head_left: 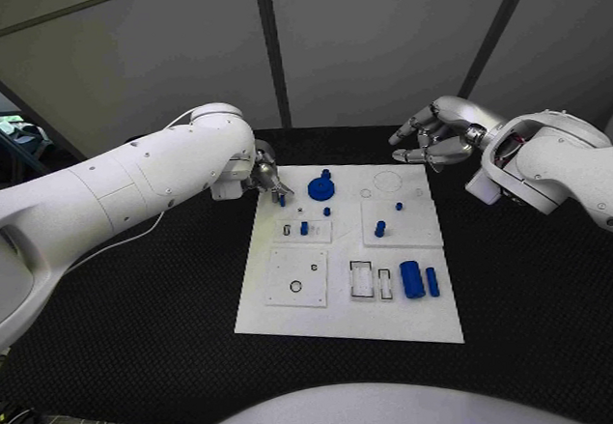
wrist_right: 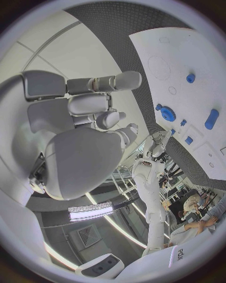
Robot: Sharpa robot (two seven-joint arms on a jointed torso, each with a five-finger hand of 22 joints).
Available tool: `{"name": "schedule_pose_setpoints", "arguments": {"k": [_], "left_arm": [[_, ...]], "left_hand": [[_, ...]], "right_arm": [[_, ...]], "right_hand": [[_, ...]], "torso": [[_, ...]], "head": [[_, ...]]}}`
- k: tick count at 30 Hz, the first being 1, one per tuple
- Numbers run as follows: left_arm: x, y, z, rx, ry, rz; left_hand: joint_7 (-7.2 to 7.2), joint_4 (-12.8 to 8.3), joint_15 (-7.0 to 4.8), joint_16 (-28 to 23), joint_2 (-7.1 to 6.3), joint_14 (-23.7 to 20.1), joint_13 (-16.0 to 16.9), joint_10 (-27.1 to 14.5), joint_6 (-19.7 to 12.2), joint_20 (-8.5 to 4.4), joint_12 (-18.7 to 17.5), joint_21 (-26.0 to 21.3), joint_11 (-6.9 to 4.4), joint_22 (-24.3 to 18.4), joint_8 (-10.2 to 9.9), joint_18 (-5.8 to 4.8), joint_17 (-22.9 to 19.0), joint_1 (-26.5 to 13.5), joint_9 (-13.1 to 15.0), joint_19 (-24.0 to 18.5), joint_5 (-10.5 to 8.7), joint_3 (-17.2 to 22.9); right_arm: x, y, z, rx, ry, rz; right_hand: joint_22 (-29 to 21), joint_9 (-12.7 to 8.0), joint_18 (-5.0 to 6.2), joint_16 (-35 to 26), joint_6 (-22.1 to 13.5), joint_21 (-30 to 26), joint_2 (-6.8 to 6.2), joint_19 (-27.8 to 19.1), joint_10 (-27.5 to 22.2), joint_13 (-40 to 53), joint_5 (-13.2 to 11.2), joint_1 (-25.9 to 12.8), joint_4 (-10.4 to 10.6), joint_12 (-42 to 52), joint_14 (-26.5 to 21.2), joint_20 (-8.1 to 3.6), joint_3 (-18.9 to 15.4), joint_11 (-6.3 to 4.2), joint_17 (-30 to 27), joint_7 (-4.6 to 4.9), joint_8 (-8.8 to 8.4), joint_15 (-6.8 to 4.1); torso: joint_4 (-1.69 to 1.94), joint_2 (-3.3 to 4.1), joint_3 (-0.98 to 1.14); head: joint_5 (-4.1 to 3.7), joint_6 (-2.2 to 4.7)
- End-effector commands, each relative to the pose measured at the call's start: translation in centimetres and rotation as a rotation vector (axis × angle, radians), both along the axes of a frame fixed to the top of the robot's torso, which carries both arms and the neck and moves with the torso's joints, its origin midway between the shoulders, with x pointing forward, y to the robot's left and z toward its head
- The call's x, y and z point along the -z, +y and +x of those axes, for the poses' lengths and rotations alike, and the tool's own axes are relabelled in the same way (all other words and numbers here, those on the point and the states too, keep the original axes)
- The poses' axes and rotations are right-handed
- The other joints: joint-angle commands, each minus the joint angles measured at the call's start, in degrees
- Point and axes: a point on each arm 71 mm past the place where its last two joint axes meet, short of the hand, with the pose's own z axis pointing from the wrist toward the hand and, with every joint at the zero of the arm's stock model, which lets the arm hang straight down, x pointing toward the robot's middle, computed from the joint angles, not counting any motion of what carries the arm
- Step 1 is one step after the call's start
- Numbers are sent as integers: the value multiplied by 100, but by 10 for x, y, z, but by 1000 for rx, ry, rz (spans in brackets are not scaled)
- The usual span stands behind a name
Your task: Assemble the parts on the task board
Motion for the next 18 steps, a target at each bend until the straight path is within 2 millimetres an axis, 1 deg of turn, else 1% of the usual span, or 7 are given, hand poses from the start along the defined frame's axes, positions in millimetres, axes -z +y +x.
{"name": "schedule_pose_setpoints", "arguments": {"k": [1,11,15,18], "left_arm": [[0,-2,0,12,8,-14],[0,-4,0,17,4,-34],[0,-3,1,12,7,-49],[0,-3,1,9,4,-59]], "left_hand": [[-7,-87,-37,23,37,463,-20,13,39,-16,4,2,-44,267,-50,-7,1031,205,-22,22,23,99],[-23,-387,-54,22,128,463,-73,-9,47,-35,-47,-9,-62,286,-124,-8,1029,736,-87,23,34,575],[-11,-545,-52,21,114,463,-103,-13,29,-38,-80,-12,-58,303,-147,-10,1027,897,-106,27,41,959],[17,-681,-42,22,65,463,-125,-11,8,-36,-104,-16,-49,316,-138,-11,1028,947,-98,29,45,1380]], "right_arm": [[-1,1,0,-10,-3,-1],[-1,1,0,-10,-4,-1],[-1,1,0,-10,-4,-1],[-1,1,0,-10,-3,-1]], "right_hand": [[-3,-7,42,-25,41,-30,9,-6,-22,3,38,-26,-5,4,200,-10,33,-12,3,-17,27,-23],[-3,-7,42,-25,41,-30,9,-6,-22,3,38,-26,-5,4,200,-10,33,-12,3,-17,27,-23],[-3,-7,42,-25,41,-30,9,-6,-22,3,38,-26,-5,4,200,-10,33,-12,3,-17,27,-23],[-3,-7,42,-25,41,-30,9,-6,-22,3,38,-26,-5,4,200,-10,33,-12,3,-17,27,-23]], "torso": [[-3,2,1],[-4,2,1],[-2,0,2],[3,-2,1]], "head": [[-7,-12],[-2,-19],[-4,-23],[-4,-17]]}}
